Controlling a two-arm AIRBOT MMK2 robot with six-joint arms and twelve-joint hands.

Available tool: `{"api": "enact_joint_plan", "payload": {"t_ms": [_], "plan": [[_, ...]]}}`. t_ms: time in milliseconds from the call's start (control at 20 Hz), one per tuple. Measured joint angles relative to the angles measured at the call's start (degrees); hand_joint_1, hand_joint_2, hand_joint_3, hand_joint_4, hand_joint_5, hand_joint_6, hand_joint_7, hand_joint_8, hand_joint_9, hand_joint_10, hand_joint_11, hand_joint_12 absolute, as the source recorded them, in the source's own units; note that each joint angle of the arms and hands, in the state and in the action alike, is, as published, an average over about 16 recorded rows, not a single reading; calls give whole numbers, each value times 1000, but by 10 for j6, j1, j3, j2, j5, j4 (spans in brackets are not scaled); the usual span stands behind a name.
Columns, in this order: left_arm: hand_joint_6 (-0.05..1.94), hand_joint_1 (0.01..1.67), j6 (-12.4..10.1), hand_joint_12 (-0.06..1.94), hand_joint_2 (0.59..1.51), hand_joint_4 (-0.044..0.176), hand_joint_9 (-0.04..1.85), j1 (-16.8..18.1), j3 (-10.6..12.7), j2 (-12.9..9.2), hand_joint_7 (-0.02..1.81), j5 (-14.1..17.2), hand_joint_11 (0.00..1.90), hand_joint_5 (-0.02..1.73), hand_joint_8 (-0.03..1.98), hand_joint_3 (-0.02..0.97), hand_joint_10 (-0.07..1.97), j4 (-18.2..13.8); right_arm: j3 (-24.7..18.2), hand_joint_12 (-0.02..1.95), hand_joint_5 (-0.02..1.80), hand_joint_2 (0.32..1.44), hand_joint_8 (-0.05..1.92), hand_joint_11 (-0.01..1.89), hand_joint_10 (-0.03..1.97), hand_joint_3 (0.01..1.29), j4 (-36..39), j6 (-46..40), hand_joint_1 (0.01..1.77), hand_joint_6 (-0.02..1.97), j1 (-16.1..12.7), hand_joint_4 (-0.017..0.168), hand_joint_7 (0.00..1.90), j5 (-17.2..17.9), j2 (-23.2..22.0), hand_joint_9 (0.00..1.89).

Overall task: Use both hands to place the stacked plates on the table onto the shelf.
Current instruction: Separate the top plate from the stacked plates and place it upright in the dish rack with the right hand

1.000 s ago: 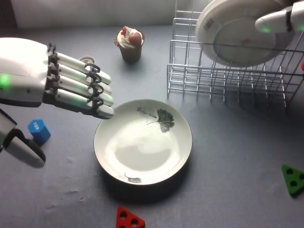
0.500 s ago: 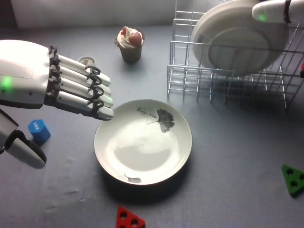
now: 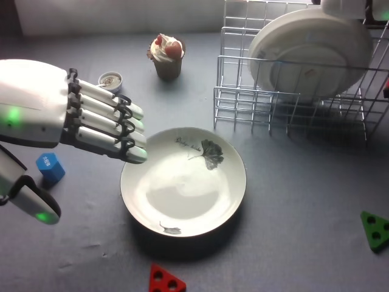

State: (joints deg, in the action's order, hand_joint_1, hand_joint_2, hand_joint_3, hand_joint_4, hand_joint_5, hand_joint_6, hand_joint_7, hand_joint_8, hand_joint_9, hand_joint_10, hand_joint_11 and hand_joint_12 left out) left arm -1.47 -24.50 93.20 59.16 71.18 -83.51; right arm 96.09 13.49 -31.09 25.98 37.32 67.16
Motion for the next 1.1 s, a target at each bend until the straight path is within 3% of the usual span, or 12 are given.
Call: {"api": "enact_joint_plan", "payload": {"t_ms": [500,1100], "plan": [[7,69,11,14,1056,0,270,-15,-15,0,276,-27,241,222,-3,17,18,-14,-6,-2,613,963,15,902,11,13,26,59,1004,21,-2,0,631,18,-5,724],[7,62,22,14,1057,0,248,-34,-30,1,255,-59,231,210,-3,17,18,-29,-55,24,440,952,14,539,11,13,74,233,866,20,-12,29,429,51,-39,460]]}}
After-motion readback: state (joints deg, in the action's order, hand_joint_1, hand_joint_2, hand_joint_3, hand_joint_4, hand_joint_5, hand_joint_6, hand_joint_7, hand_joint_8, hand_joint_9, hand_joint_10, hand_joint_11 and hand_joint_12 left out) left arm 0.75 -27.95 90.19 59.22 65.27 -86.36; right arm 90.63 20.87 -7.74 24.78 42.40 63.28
